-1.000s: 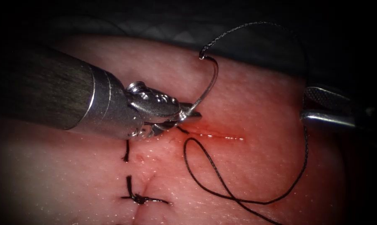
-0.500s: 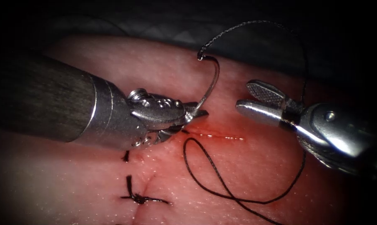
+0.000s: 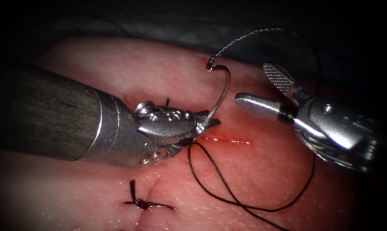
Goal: Wound Closure
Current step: Handover the needle to the right gripper
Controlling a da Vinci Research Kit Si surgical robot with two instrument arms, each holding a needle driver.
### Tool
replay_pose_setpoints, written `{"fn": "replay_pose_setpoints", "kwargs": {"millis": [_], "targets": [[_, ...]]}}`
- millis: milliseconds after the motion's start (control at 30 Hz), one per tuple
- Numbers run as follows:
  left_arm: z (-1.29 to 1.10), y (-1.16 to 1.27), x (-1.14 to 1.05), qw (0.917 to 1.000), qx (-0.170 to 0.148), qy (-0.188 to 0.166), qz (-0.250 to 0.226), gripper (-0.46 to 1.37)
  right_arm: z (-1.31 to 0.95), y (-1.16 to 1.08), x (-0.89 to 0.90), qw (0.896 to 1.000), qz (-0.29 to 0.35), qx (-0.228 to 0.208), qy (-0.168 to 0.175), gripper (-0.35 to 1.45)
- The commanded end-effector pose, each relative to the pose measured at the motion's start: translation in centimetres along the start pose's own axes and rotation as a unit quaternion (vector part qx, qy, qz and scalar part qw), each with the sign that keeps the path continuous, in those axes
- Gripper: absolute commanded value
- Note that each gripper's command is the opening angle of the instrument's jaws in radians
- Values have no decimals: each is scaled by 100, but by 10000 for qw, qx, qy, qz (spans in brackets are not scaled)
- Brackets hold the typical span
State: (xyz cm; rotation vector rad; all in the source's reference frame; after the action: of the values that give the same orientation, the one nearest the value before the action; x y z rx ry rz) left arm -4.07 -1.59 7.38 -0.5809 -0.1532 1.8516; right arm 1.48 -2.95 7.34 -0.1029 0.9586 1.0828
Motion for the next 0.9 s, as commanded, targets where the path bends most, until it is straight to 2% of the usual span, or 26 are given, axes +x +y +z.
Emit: {"fn": "replay_pose_setpoints", "kwargs": {"millis": [33,233,600,667,733,767,900], "targets": [[-1,1,0,10000,-8,14,26,-35,2,-2,0,10000,-10,21,-46,103],[-4,8,1,9999,21,33,126,-35,9,-6,-6,9998,-31,84,-177,81],[-12,18,4,9995,84,124,282,-35,18,-3,-7,9998,-28,54,-189,60],[-12,19,4,9993,86,138,333,-35,19,-4,-7,9998,-27,47,-187,52],[-13,19,4,9992,88,138,361,-35,20,-5,-7,9998,-25,42,-188,51],[-13,19,3,9992,89,138,361,-35,21,-5,-7,9998,-23,39,-188,43],[-13,20,3,9989,107,154,439,-35,23,-6,-6,9998,-20,29,-188,41]]}}
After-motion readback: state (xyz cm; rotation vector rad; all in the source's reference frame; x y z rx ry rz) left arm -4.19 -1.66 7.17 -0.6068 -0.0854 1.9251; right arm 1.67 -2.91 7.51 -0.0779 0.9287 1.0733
